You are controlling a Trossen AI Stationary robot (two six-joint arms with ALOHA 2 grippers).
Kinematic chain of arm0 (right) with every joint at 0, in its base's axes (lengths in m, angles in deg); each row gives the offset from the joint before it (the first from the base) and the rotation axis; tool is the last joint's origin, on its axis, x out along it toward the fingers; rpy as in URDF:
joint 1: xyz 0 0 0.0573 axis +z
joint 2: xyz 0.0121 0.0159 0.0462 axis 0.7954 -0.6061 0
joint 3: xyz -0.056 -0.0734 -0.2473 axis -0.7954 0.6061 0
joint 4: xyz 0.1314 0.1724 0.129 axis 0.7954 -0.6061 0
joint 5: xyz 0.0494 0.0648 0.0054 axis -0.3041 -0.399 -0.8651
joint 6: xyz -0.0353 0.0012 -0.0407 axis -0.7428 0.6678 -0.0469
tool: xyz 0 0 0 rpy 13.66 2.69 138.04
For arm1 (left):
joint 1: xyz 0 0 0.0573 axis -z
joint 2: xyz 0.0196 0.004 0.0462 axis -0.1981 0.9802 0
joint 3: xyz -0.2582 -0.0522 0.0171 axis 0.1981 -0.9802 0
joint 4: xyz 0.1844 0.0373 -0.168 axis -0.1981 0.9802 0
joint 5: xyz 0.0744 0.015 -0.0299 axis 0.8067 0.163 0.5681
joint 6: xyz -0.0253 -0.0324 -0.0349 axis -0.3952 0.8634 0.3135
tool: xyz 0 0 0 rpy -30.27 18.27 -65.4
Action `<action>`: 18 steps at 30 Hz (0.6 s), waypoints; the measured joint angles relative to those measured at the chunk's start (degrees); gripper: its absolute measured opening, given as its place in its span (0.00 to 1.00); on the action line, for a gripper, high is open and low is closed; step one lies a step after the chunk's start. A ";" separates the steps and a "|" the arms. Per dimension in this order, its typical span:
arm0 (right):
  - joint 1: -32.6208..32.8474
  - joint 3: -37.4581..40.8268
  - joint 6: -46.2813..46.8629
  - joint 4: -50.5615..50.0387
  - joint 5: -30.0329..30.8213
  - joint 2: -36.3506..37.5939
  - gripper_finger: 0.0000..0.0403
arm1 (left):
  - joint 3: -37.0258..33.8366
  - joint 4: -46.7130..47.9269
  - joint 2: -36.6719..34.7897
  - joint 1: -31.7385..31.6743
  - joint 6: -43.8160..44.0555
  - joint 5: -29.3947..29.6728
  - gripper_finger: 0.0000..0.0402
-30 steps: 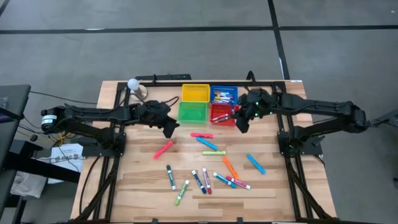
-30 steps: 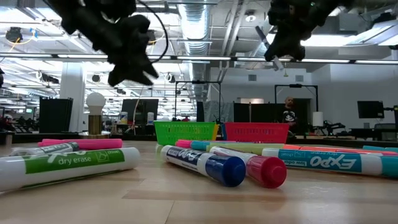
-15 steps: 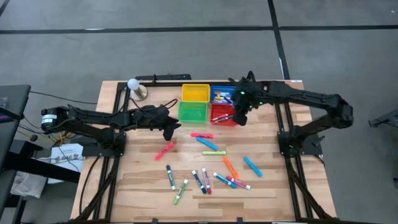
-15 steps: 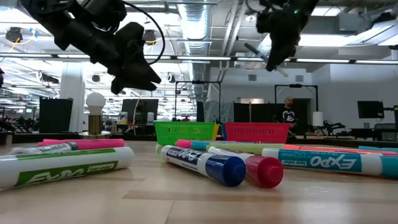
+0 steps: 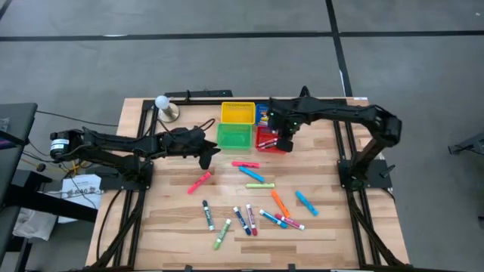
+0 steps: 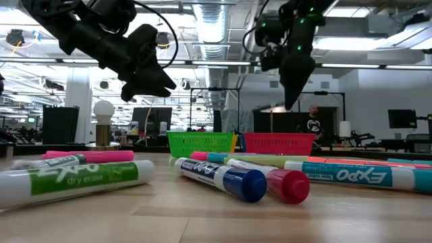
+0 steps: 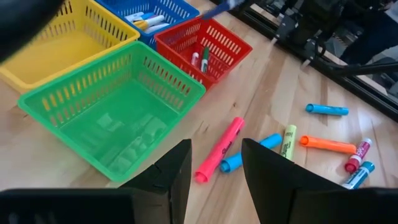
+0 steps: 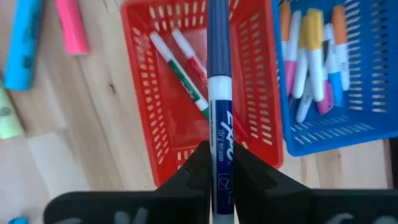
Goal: Pick & Place Markers
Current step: Put the small blue marker pen into the red bin
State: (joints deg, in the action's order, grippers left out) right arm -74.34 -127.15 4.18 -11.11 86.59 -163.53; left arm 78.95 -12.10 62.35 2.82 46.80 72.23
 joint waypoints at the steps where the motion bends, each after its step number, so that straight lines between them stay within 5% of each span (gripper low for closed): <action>1: -0.09 0.02 -0.29 -0.07 0.00 -0.79 0.07 | 0.00 -0.23 0.00 0.00 0.00 0.22 0.35; 18: -0.74 0.02 -1.77 5.39 -0.50 -10.61 0.09 | 0.00 -0.81 -0.02 0.00 0.00 0.31 0.35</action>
State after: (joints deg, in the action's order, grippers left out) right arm -75.08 -127.13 2.41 -5.72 86.09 -174.14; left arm 78.95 -12.91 62.33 2.82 46.80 72.54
